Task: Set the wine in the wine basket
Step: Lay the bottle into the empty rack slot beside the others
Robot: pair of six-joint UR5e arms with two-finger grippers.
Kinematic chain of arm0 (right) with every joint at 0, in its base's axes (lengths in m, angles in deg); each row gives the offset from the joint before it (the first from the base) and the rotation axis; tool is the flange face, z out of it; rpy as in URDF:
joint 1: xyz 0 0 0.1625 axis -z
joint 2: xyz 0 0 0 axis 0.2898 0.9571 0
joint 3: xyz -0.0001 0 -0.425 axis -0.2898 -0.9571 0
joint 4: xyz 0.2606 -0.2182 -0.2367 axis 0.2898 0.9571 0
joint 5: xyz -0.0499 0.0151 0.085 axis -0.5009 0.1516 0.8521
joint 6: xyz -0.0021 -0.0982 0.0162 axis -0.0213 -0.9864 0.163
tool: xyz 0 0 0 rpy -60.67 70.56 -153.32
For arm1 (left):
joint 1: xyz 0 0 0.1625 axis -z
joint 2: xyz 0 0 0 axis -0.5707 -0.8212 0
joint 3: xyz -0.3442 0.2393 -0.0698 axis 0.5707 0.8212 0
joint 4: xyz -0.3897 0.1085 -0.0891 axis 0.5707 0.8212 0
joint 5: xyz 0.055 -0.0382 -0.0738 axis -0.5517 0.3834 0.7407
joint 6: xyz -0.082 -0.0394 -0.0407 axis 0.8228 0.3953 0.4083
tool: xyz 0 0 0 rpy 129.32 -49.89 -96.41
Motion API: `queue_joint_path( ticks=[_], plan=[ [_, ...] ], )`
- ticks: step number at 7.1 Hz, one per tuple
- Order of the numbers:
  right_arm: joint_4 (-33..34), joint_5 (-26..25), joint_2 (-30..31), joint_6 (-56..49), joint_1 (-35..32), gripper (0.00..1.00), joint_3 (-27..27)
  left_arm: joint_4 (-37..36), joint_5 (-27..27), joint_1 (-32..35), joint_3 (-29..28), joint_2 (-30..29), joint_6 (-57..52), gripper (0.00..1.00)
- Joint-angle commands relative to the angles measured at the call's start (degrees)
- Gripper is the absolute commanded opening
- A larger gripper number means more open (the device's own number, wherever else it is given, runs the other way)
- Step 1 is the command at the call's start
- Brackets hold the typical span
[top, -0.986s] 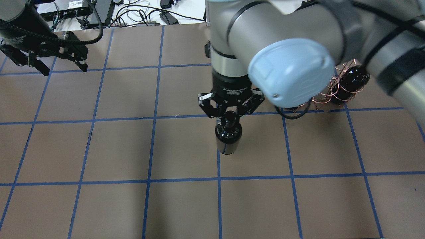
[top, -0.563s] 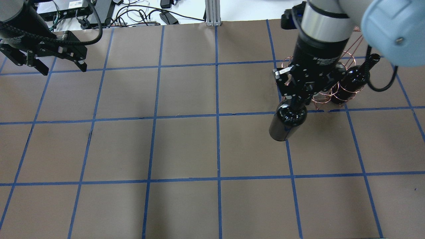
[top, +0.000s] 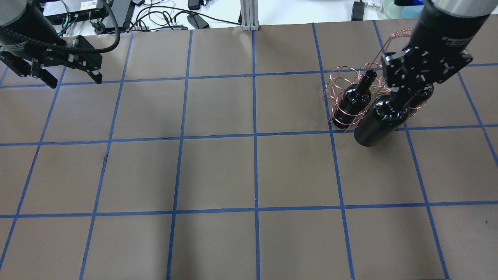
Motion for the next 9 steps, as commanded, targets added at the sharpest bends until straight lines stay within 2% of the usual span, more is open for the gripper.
queue_joint_path(
  ticks=[1,3,5,9],
  plan=[
    [0.3,-0.09,-4.9,-0.64,0.91,0.0,-4.86,-0.11,0.01,1.2,0.4,0.2,0.69,1.0],
    [4.24,0.09,-7.98,-1.07,1.08,0.0,-5.13,-0.11,-0.61,5.42,0.41,0.9,4.72,1.0],
    [6.36,0.09,-9.3,-1.86,1.61,0.0,-5.13,0.15,-0.52,5.78,0.4,2.3,4.83,1.0],
    [6.55,0.09,-10.27,-2.83,3.1,0.0,-5.05,0.77,-0.52,7.19,0.58,2.93,5.0,1.0]
  ],
)
